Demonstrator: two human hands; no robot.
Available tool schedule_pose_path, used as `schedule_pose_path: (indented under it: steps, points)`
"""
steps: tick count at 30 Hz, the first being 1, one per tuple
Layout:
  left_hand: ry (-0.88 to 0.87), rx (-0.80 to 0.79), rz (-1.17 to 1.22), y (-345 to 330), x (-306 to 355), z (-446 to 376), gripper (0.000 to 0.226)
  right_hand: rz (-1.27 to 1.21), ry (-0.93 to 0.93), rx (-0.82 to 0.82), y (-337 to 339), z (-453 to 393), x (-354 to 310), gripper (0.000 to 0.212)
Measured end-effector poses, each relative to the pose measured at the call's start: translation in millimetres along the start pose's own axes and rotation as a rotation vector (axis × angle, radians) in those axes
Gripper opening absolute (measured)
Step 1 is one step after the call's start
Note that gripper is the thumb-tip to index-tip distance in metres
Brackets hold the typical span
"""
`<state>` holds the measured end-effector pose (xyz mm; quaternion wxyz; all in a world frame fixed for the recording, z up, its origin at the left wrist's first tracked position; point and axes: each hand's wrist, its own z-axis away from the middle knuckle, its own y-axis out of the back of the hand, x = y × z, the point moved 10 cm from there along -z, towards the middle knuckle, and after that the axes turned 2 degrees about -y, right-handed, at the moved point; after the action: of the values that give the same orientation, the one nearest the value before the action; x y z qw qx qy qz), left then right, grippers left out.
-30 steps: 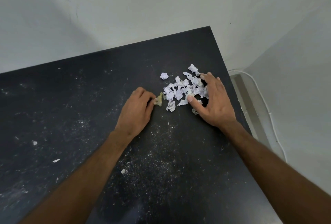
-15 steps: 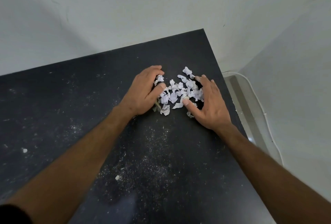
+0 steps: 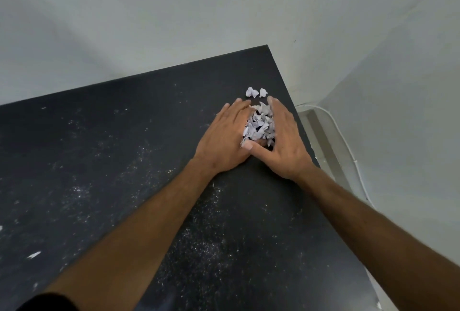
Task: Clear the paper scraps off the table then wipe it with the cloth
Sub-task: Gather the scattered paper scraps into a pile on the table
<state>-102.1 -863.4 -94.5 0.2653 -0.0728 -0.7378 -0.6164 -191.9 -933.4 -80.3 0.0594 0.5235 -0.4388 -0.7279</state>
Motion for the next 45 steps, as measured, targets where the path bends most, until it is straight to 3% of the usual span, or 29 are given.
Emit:
schedule_pose_path:
  steps: [4, 7, 11, 13, 19, 24, 31, 35, 39, 45]
  points:
    - [-0.002, 0.074, 0.144, 12, -1, 9, 0.07, 0.123, 0.08, -0.045, 1, -27, -3, 0.116]
    - [0.073, 0.095, 0.158, 14, -7, 8, 0.084, 0.199, 0.111, -0.129, -8, -44, -3, 0.12]
    - [0.121, -0.009, -0.027, 2, -18, -9, 0.101, 0.281, 0.153, -0.175, -15, -54, -6, 0.119]
    - [0.091, -0.035, -0.082, 0, -14, -13, 0.097, 0.25, 0.172, -0.176, -12, -48, -11, 0.117]
    - [-0.019, 0.04, 0.115, 10, 0, 20, 0.064, 0.279, 0.239, -0.241, -25, 2, -20, 0.125]
    - [-0.069, 0.084, 0.001, 18, -1, 25, 0.042, 0.399, 0.323, -0.095, -23, 7, -20, 0.101]
    - [-0.068, 0.045, 0.031, 21, 2, 25, 0.035, 0.407, 0.329, -0.022, -15, -2, -18, 0.052]
    - [-0.037, 0.079, 0.038, 22, 4, 26, 0.04, 0.34, 0.319, -0.003, -14, 1, -18, 0.053]
    - [0.117, 0.168, 0.098, 26, 3, 22, 0.043, 0.2, 0.223, -0.019, -21, 0, -21, 0.057]
    - [0.173, 0.233, -0.083, 23, -4, 22, 0.041, 0.442, 0.326, 0.066, -27, 0, -29, 0.037]
